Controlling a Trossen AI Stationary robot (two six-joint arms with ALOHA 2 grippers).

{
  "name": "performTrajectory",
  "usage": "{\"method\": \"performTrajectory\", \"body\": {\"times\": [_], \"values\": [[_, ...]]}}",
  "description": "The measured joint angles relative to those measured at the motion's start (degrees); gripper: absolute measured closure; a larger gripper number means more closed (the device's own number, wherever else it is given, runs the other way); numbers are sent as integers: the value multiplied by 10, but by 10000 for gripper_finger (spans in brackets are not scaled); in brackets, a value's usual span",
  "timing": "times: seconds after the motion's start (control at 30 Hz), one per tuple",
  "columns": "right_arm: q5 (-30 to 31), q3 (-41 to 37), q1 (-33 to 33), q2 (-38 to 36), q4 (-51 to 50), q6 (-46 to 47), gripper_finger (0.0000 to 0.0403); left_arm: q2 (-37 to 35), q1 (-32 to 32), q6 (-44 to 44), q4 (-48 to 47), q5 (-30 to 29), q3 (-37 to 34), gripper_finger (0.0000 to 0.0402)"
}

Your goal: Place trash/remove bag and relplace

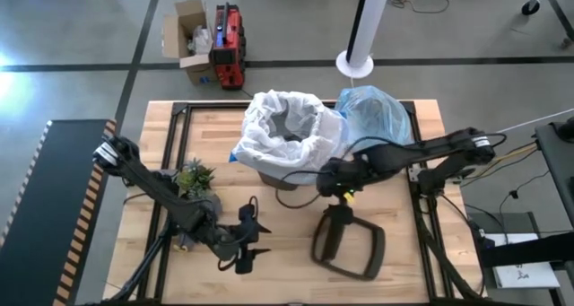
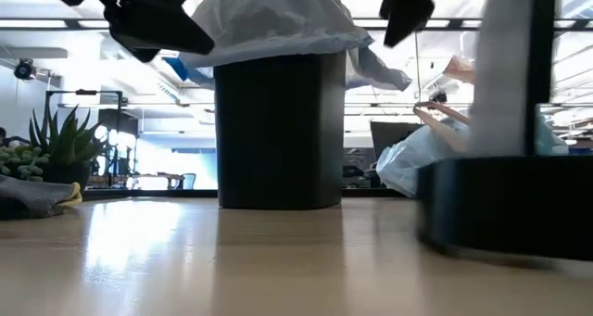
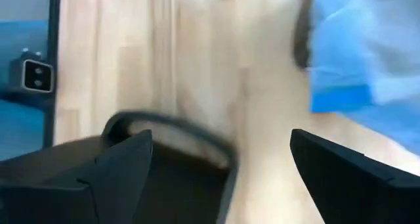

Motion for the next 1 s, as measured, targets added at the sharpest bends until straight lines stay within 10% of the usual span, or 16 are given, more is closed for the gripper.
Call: {"method": "performTrajectory", "body": {"times": [0.5,0.8,1.0], "values": [[226,-24,279,-106,-14,186,66,78,-3,-24,75,-26,-1,185],[247,-51,433,-33,-52,363,74,81,-16,-35,91,-25,-1,184],[157,-76,440,76,-49,311,98,81,-25,-54,91,-13,-1,190]]}}
